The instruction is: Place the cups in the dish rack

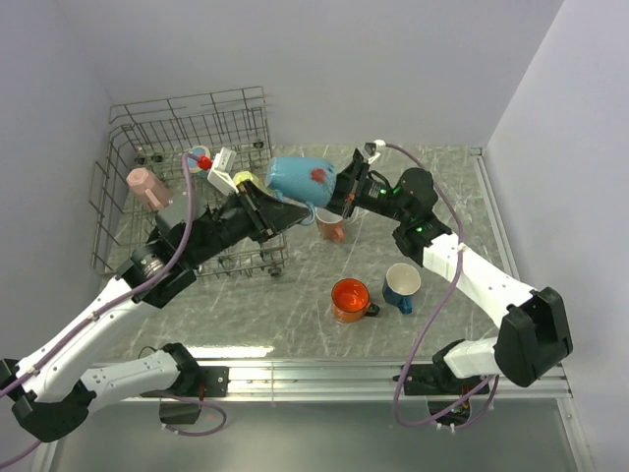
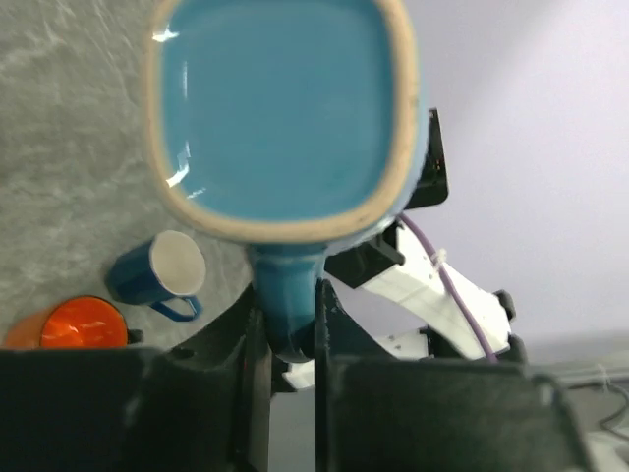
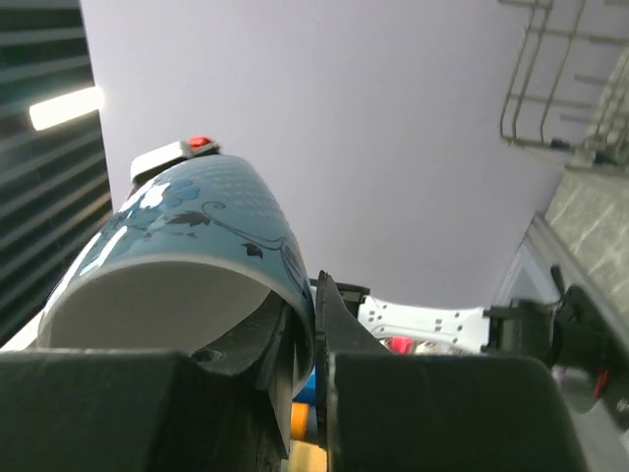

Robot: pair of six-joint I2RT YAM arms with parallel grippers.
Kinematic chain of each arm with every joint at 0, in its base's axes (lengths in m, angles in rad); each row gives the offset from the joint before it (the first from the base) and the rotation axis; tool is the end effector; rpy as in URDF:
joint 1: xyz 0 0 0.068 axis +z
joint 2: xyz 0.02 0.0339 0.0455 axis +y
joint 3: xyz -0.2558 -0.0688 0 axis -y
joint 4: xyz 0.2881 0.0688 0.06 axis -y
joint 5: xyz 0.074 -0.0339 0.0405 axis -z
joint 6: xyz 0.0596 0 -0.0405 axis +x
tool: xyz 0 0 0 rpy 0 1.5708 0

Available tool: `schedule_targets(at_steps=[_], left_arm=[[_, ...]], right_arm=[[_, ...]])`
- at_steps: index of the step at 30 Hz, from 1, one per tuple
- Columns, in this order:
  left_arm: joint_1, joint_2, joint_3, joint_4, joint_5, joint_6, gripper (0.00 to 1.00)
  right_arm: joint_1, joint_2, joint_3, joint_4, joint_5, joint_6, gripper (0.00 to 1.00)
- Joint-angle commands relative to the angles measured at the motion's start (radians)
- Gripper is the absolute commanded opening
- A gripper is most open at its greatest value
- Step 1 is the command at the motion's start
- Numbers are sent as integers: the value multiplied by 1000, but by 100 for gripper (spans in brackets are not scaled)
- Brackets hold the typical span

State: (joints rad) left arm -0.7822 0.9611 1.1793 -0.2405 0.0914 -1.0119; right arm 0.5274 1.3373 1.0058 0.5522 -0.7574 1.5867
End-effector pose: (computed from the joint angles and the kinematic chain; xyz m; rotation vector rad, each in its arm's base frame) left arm 0.1913 -0.1978 0.4412 -0.1262 1.7956 -1.4256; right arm 0.2967 0.2202 0.3510 0.1269 1.8531 2.1349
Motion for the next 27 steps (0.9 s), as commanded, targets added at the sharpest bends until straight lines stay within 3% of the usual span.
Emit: schedule_targets(at_steps=[1, 2, 8, 10, 12, 14, 18, 23, 26, 27], left_arm=[[8, 21, 77, 98, -42, 29, 6], [8, 27, 95, 77, -53, 30, 0], [21, 76, 195, -9, -88, 71, 0], [27, 90, 227, -84, -126, 99, 0], [40, 90, 261, -156, -168, 114, 0], [57, 81, 269, -189, -183, 133, 0], [133, 48, 270, -258, -199, 153, 0], [211, 148, 423, -536, -285, 248, 0], [309, 220, 477, -638, -302, 303, 0], [387, 255, 490, -661, -298, 312, 0]], right_arm=[[29, -44, -9, 37, -74, -51, 0], [32, -46, -13, 47, -74, -51, 0], [42, -44, -23, -16, -91, -97, 1], [37, -49, -1, -76, -92, -152, 28], [28, -52, 19, -191, -86, -227, 45], [16, -61, 48, -305, -83, -278, 48], [-42, -79, 18, -322, -112, -294, 50], [-128, -139, -33, -496, -114, -395, 51], [-174, -164, -41, -578, -122, -465, 50], [-185, -171, -42, -592, -125, -487, 50]])
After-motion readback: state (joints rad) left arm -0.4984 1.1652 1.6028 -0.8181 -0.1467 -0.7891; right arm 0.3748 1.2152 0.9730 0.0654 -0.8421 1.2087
